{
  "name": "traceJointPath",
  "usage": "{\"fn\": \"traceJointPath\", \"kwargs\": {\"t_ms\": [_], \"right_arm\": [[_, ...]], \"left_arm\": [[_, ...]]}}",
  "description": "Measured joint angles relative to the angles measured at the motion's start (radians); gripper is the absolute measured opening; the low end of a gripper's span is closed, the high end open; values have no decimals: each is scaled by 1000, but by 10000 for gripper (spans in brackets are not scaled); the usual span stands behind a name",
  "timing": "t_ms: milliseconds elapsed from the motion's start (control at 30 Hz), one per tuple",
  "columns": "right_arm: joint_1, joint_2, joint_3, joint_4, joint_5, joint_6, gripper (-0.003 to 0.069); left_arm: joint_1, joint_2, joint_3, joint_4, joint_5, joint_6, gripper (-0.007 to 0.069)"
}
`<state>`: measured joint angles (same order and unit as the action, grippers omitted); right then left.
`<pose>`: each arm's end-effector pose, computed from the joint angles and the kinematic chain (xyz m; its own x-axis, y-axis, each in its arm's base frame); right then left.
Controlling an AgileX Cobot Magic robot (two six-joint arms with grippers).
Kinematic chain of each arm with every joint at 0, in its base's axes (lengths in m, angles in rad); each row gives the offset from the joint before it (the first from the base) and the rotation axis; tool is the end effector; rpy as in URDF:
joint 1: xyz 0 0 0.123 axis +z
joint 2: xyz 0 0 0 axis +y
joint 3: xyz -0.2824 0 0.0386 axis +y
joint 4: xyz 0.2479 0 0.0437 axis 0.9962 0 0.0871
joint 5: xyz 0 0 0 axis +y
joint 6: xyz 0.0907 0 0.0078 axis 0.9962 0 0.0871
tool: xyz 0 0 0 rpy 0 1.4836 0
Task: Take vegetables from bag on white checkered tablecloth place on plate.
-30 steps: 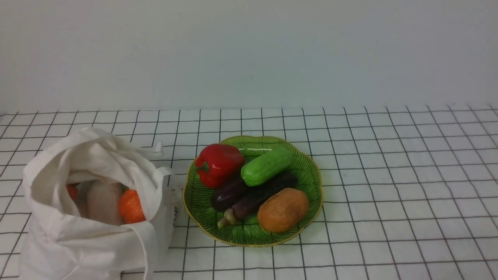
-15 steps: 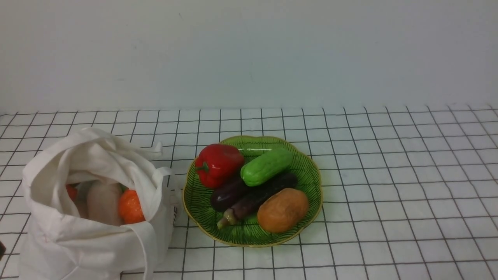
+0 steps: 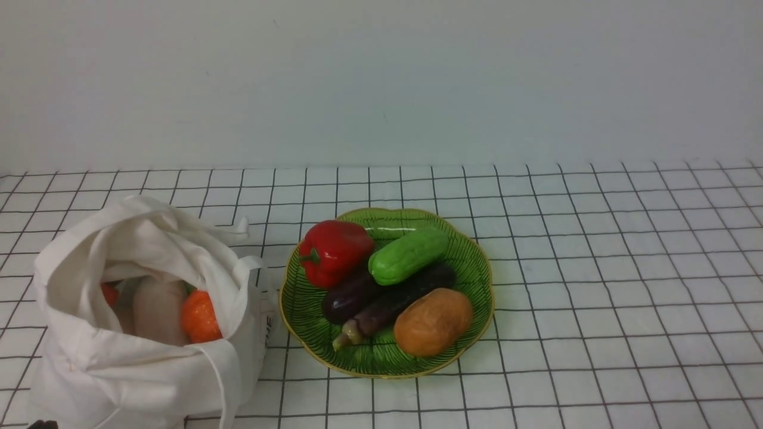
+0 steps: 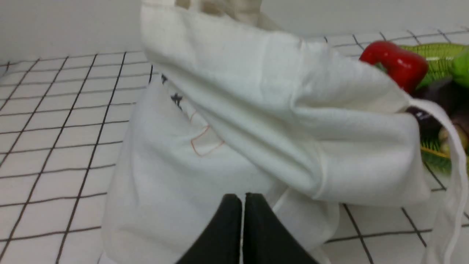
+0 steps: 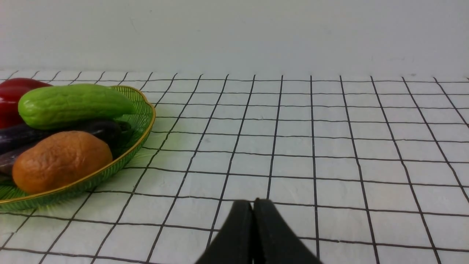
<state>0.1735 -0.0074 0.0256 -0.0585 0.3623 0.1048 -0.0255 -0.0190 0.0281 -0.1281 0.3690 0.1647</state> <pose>0.0526 0.0073 0.1723 -0.2915 -0.0003 -0.9566 -0.1386 0.9895 0.0420 0.0522 -0.0055 0.1717 -0.2806 0.0522 -0.9584 0.0824 0.9961 0.0302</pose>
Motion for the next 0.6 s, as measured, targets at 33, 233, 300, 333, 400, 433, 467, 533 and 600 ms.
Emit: {"fn": "traceJointPath", "kwargs": {"t_ms": [33, 233, 300, 333, 400, 433, 467, 533, 600], "right_arm": [[0, 0, 0, 0, 0, 0, -14], [0, 0, 0, 0, 0, 0, -14], [0, 0, 0, 0, 0, 0, -14], [0, 0, 0, 0, 0, 0, -14], [0, 0, 0, 0, 0, 0, -14], [0, 0, 0, 0, 0, 0, -14], [0, 0, 0, 0, 0, 0, -14], [0, 0, 0, 0, 0, 0, -14], [0, 0, 0, 0, 0, 0, -14]], "left_arm": [[0, 0, 0, 4, 1, -1, -8], [0, 0, 0, 8, 1, 2, -8], [0, 0, 0, 10, 1, 2, -8], [0, 0, 0, 10, 1, 3, -8], [0, 0, 0, 10, 1, 4, -8], [0, 0, 0, 11, 2, 4, -8], [0, 0, 0, 11, 2, 4, -8], [0, 0, 0, 11, 2, 4, -8], [0, 0, 0, 11, 2, 4, -8]]}}
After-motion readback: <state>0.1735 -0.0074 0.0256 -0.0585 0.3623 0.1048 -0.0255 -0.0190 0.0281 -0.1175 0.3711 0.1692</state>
